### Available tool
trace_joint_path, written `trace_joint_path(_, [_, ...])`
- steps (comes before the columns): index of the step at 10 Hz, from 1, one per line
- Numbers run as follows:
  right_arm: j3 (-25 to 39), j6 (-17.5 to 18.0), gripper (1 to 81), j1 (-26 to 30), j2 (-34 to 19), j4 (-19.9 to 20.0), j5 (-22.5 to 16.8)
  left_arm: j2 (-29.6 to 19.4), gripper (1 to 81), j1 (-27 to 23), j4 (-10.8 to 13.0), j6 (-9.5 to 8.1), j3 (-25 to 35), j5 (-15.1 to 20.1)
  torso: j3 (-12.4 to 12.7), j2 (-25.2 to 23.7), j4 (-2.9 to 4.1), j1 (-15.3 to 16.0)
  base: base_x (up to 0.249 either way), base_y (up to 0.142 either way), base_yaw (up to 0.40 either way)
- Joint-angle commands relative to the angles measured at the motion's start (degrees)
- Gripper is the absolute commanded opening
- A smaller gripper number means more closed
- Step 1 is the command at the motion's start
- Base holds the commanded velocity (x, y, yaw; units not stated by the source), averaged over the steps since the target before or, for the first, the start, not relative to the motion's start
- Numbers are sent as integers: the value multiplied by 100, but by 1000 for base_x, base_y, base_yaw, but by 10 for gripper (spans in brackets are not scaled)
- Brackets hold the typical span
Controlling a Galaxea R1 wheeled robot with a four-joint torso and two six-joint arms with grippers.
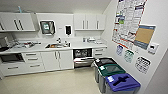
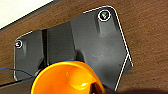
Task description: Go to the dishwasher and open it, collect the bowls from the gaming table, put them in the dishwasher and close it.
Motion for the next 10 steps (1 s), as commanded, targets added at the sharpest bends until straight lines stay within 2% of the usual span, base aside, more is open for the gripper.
trace_joint_path(1, [-21, -14, 10, 322, -10, -44, -273, -100, 10, -264, -58, -23, 21, 230, 0, 0, 0, 0, 109, 0, 0])
trace_joint_path(10, [-21, -13, 10, 322, -10, -70, -264, -100, 10, -264, -59, -23, 21, 230, 0, 0, 0, 0, 105, 0, 0])
